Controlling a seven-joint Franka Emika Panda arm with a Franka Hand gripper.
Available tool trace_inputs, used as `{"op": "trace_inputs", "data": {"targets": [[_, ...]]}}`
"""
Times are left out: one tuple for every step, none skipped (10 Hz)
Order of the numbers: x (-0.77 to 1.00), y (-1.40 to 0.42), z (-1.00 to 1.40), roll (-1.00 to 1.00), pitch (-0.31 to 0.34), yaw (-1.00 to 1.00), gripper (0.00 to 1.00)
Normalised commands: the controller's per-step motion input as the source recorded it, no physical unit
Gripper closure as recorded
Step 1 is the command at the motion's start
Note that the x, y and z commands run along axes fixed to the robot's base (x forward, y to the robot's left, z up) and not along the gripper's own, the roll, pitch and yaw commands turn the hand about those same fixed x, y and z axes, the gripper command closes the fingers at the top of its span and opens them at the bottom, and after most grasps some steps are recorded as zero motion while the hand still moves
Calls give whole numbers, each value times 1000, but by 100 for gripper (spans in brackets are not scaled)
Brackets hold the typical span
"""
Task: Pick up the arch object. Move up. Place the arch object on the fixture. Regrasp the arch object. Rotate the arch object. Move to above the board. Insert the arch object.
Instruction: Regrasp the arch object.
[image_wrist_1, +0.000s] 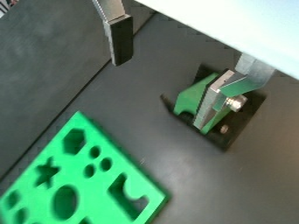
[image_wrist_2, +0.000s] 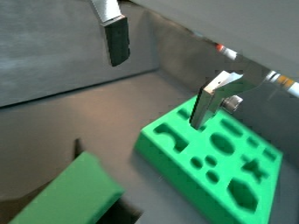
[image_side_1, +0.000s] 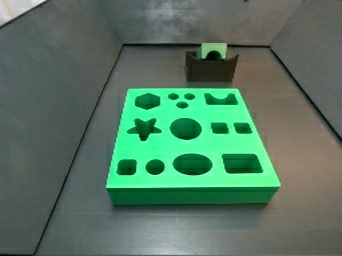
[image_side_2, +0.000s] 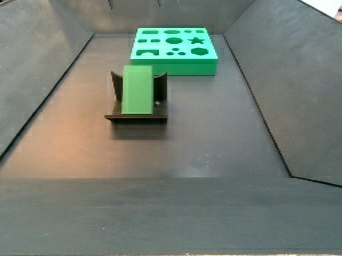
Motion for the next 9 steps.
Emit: {"op": "trace_inputs", "data": {"targets": [[0,12,-22,1000,47,21,0],[-4,-29,0,1000,43,22,0],[-11,-26,11,1000,40,23,0],[-6,-19,5,1000,35,24,0],[-2,-18,3,1000,33,24,0],[-6,-20,3,1000,34,27,0],[-5,-19,5,1000,37,27,0],[4,-20,10,1000,44,30,0],[16,-17,4,1000,49,32,0]]}}
